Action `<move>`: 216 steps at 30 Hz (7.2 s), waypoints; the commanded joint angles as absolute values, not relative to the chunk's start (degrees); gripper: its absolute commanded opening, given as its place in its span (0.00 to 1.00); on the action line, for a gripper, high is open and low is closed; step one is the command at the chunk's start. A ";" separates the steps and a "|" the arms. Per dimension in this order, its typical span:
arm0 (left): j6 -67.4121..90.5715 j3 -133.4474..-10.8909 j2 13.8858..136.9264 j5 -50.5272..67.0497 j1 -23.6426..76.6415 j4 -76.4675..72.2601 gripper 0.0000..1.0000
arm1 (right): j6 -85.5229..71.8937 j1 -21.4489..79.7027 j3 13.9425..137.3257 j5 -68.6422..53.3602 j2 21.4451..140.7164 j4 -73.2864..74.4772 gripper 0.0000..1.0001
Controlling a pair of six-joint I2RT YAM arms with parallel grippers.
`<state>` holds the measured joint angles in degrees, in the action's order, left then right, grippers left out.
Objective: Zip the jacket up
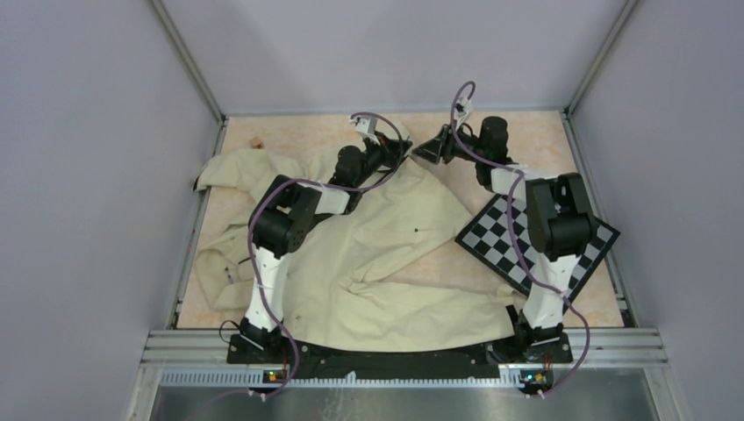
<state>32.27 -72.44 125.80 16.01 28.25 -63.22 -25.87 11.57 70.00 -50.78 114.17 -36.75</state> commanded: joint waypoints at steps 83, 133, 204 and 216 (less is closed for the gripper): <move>36.75 -62.45 121.87 6.31 31.51 -74.62 0.04 | -10.02 14.16 71.83 -54.19 112.79 -25.62 0.67; 41.34 -56.56 98.37 28.79 24.82 -26.05 0.83 | -13.01 14.92 71.98 -57.05 114.34 -32.69 0.00; 24.90 -83.27 112.70 6.28 24.89 29.16 0.00 | -48.53 8.10 61.09 -31.92 114.56 -61.21 0.00; 33.57 -63.58 86.90 -9.38 14.62 50.99 0.00 | -41.17 7.73 63.60 -32.25 116.31 -54.05 0.00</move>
